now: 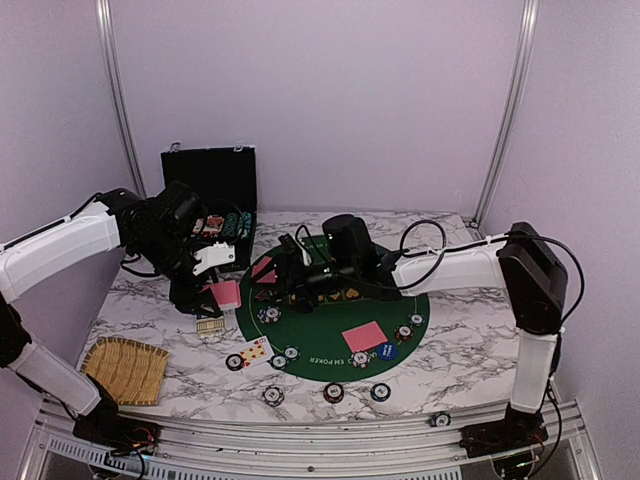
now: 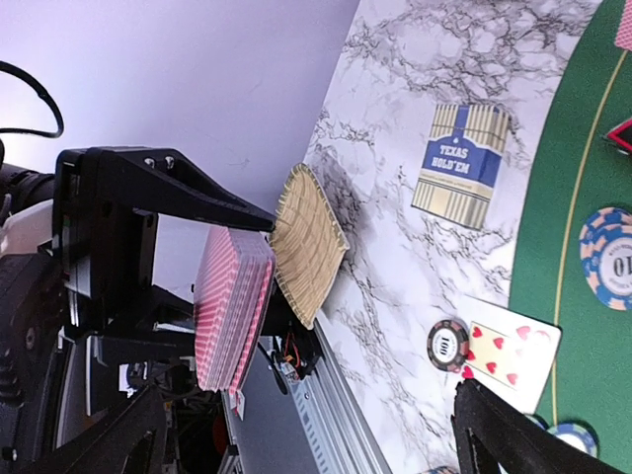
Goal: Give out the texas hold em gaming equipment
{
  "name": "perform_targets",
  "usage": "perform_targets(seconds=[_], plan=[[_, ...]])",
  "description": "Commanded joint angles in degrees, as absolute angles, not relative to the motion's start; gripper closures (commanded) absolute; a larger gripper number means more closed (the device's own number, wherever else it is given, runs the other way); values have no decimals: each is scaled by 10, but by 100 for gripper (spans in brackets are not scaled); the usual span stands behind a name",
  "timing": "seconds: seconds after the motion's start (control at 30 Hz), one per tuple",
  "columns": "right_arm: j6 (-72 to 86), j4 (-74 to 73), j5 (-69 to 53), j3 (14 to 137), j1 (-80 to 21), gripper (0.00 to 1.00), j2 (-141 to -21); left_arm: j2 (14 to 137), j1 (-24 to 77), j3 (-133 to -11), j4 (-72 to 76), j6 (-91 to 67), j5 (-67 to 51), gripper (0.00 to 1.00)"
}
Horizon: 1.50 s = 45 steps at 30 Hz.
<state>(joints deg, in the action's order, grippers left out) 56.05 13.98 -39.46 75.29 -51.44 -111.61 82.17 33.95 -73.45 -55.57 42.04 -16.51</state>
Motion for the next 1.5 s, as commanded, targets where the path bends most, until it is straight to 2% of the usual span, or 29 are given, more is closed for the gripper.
perform_targets(seconds=[0.0,0.4,0.7,1.07,1.27,1.47], plan=[[615,209,-419,793,-531,1,-1152,823,339,-756,-558,412,-185,100],[666,248,-452,905,-566,1,-1261,824,344,-753,-554,408,-186,100],[684,247,-454,946,-571,2,-1301,819,345,-754,-553,408,-189,100],[649,171,-425,931,-554,13,-1280,812,345,-751,-553,411,-182,100],[631,158,-418,886,-539,25,-1248,811,345,-751,-553,410,-185,100],[621,156,-418,860,-531,32,-1225,810,345,-751,-553,411,-182,100]])
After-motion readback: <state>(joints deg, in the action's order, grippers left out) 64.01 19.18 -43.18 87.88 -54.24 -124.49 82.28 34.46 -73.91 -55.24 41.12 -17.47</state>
